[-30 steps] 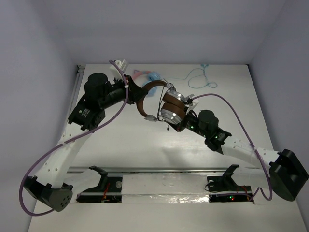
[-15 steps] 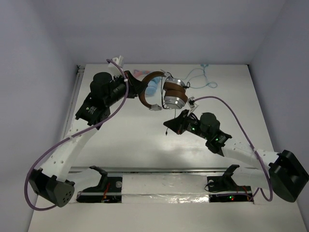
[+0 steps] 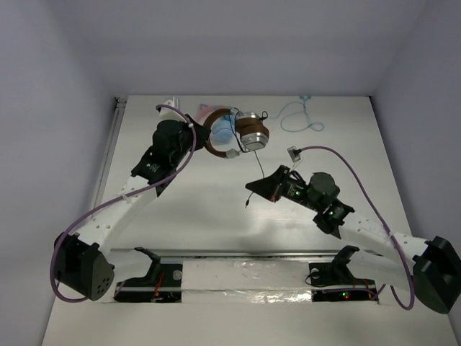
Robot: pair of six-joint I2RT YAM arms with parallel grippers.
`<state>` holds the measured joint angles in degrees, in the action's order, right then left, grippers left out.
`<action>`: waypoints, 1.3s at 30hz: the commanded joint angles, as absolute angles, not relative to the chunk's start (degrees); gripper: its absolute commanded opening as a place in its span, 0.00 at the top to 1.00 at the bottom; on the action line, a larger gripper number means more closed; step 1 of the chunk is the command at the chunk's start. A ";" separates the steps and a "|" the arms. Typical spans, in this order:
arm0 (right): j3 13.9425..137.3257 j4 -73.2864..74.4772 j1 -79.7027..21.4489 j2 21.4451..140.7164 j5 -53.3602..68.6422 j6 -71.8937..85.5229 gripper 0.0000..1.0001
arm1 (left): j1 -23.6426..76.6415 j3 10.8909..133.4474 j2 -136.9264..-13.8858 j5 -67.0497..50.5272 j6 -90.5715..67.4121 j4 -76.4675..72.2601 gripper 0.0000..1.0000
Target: Wrap the headphones
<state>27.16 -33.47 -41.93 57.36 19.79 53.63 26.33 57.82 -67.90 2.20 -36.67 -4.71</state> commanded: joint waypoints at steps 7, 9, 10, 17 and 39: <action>34.36 -27.96 -46.22 63.01 22.86 55.28 1.00 | 27.42 56.34 -71.36 16.51 -40.00 -14.24 1.00; 35.68 -27.51 -47.54 63.28 22.85 55.20 1.00 | 28.21 55.55 -71.63 18.45 -39.12 -14.50 1.00; 35.94 -27.94 -47.55 63.28 22.85 55.46 1.00 | 29.78 55.20 -71.63 20.89 -38.76 -14.50 1.00; 39.11 -31.55 -48.08 64.94 23.82 58.53 1.00 | 36.10 53.09 -71.90 29.34 -35.42 -14.24 1.00; 39.46 -41.57 -48.08 66.79 -2.01 74.26 0.91 | 46.41 41.66 -65.48 36.38 -37.53 -14.77 1.00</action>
<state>37.95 -36.05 -47.35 67.85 4.34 71.75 45.34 42.39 -67.72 33.78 -36.80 -11.88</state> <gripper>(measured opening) 0.081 0.054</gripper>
